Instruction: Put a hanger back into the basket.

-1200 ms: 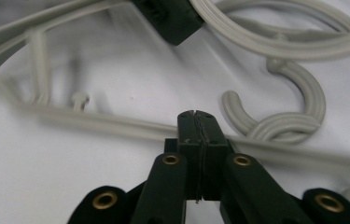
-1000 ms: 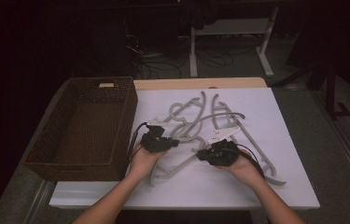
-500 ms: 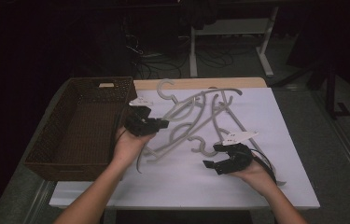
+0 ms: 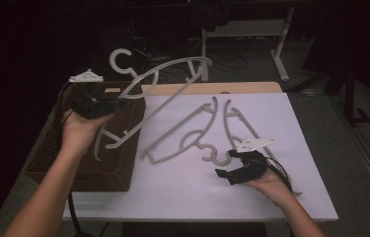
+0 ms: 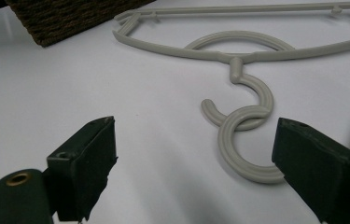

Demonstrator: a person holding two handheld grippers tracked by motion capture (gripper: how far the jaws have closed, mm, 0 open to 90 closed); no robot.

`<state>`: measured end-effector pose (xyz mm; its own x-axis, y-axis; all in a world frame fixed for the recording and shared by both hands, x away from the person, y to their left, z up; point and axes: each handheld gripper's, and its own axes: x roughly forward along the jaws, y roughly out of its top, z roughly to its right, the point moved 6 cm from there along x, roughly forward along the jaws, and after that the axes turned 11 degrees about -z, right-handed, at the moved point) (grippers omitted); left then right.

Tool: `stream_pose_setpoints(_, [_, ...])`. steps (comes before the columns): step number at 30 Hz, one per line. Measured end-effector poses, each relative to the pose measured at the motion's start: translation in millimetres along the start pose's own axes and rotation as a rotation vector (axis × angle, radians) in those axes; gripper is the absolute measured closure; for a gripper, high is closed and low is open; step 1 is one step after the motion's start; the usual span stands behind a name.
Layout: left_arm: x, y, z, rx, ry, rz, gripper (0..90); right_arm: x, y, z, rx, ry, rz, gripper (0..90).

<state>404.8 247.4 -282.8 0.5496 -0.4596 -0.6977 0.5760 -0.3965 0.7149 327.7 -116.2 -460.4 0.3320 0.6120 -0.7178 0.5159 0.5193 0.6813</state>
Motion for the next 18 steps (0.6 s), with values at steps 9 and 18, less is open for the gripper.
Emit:
stream_pose_setpoints(9, [-30.2,-38.8,-73.6,-0.067,0.135,-0.022,82.0,1.3,0.0,2.7,0.004,-0.007,0.000,12.8])
stream_pose_setpoints(18, [-43.7,-82.1,-124.1,-0.089,0.281,-0.110,82.1,2.0,-0.6,3.3,0.005,-0.009,-0.009,12.8])
